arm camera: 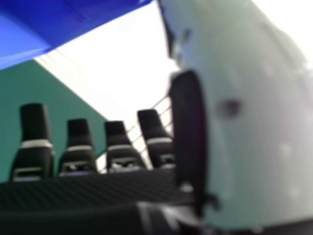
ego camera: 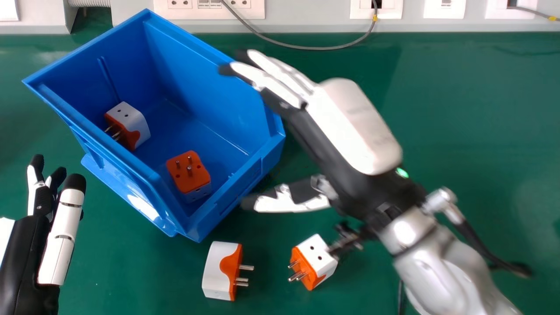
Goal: Pick all objects and put in blue box
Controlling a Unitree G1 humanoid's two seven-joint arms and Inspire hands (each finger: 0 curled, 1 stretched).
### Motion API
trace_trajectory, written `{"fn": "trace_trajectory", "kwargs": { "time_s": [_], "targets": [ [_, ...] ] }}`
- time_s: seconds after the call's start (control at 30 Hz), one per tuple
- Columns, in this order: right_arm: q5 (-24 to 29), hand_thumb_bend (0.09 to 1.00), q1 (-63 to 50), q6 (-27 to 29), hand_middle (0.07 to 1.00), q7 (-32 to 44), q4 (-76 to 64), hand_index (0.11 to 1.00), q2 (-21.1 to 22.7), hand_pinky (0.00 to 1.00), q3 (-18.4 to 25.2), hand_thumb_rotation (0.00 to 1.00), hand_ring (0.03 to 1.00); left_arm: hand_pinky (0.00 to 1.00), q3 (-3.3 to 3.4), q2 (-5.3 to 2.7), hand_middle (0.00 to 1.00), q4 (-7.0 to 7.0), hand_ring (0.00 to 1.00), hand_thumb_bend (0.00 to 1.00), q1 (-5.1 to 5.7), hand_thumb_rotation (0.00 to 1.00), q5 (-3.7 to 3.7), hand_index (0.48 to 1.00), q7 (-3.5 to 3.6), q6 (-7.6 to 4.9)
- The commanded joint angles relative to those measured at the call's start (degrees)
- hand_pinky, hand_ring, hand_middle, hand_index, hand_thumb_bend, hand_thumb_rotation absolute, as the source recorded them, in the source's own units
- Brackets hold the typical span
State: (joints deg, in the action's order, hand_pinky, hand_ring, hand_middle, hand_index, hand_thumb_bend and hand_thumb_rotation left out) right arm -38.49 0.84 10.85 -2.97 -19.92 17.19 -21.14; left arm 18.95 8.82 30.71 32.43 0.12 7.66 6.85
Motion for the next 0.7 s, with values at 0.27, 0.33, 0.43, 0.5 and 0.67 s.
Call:
{"fn": "trace_trajectory", "kwargs": {
  "time_s": [0.27, 0.33, 0.43, 0.5, 0.67],
  "targets": [
    [2.4, 0.654, -12.2, 1.0, 0.904, 5.5, -8.3, 0.849, 6.8, 0.69, 10.3, 0.00, 0.879, 0.89, 0.78, 0.85, 0.99, 1.40, 0.96, 0.45, 0.59, 1.00, -0.65, 1.000, 0.45, -0.91],
    [2.9, 0.650, -14.1, 1.3, 0.903, 7.1, -8.7, 0.850, 8.2, 0.70, 12.0, 0.01, 0.882, 0.89, 0.73, 0.93, 0.99, 1.62, 0.96, 0.45, 0.81, 1.00, -0.45, 1.000, 0.46, -0.90],
    [5.7, 0.646, -15.6, 1.7, 0.902, 10.3, -8.7, 0.851, 9.9, 0.70, 14.0, 0.02, 0.884, 0.89, 0.77, 1.01, 0.99, 1.68, 0.96, 0.45, 1.02, 1.00, -0.23, 1.000, 0.40, -0.95],
    [7.9, 0.644, -16.0, 1.3, 0.902, 13.1, -9.0, 0.853, 11.1, 0.71, 15.1, 0.03, 0.883, 0.89, 0.78, 1.02, 0.99, 1.92, 0.96, 0.45, 1.21, 1.00, -0.13, 1.000, 0.37, -0.96],
    [11.4, 0.646, -15.8, -1.6, 0.902, 21.0, -10.3, 0.857, 14.4, 0.73, 17.2, 0.05, 0.881, 0.89, 0.89, 1.18, 0.99, 1.44, 0.96, 0.45, 1.11, 1.00, -0.32, 1.000, 0.52, -1.38]
  ]
}}
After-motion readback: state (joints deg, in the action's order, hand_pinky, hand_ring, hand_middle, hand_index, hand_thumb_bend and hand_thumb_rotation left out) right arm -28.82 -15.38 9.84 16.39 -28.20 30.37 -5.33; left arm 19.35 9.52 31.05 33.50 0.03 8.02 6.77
